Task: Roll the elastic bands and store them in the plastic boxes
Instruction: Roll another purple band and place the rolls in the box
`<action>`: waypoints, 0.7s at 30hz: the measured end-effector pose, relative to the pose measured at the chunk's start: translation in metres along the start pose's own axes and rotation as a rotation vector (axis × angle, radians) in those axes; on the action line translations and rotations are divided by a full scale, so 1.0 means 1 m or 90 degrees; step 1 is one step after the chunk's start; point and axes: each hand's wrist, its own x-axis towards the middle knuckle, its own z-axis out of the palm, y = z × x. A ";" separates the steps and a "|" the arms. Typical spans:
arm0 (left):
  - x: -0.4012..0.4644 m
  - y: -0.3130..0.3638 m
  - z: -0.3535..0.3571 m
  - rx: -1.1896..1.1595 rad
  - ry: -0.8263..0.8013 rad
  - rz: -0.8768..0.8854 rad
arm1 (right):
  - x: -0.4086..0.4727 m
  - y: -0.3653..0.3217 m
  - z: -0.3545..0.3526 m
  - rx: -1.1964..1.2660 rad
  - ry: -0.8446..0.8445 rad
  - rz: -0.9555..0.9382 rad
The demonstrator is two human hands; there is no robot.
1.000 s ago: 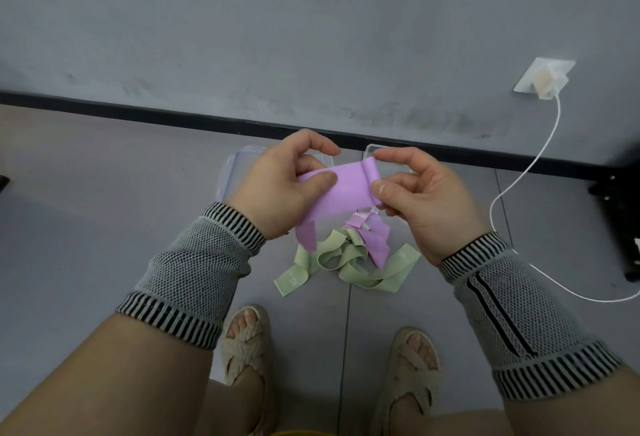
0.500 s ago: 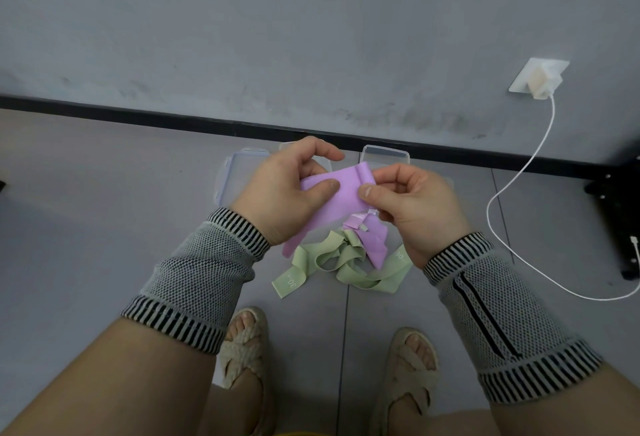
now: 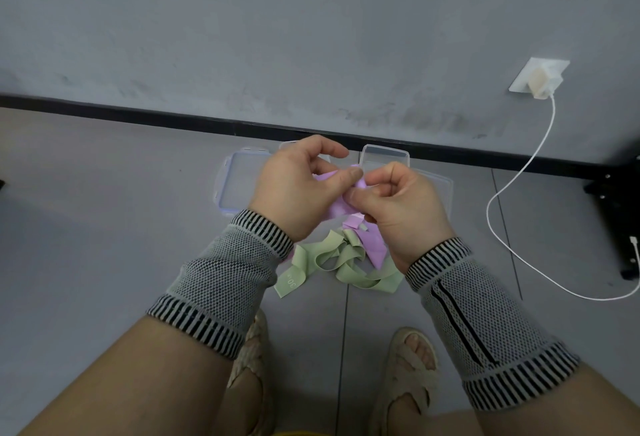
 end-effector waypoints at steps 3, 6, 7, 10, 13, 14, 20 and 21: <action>0.000 0.001 -0.001 0.001 -0.003 -0.009 | -0.001 0.001 0.003 -0.046 0.020 -0.036; 0.000 0.002 -0.007 -0.045 -0.012 -0.032 | -0.002 -0.001 0.001 -0.089 -0.016 -0.086; 0.000 0.002 -0.010 -0.066 -0.017 -0.040 | -0.002 -0.001 -0.002 -0.104 -0.053 -0.099; -0.002 0.002 -0.017 -0.119 -0.052 -0.050 | -0.005 -0.004 -0.013 -0.131 -0.183 -0.127; -0.002 0.000 -0.022 -0.173 -0.104 -0.063 | -0.008 -0.006 -0.018 -0.097 -0.244 -0.138; -0.002 -0.002 -0.023 -0.180 -0.118 -0.066 | -0.009 -0.007 -0.019 -0.082 -0.256 -0.137; -0.002 -0.004 -0.026 -0.190 -0.160 -0.061 | -0.010 -0.012 -0.020 -0.028 -0.288 -0.115; -0.003 -0.003 -0.026 -0.186 -0.163 -0.058 | -0.010 -0.013 -0.021 -0.024 -0.286 -0.111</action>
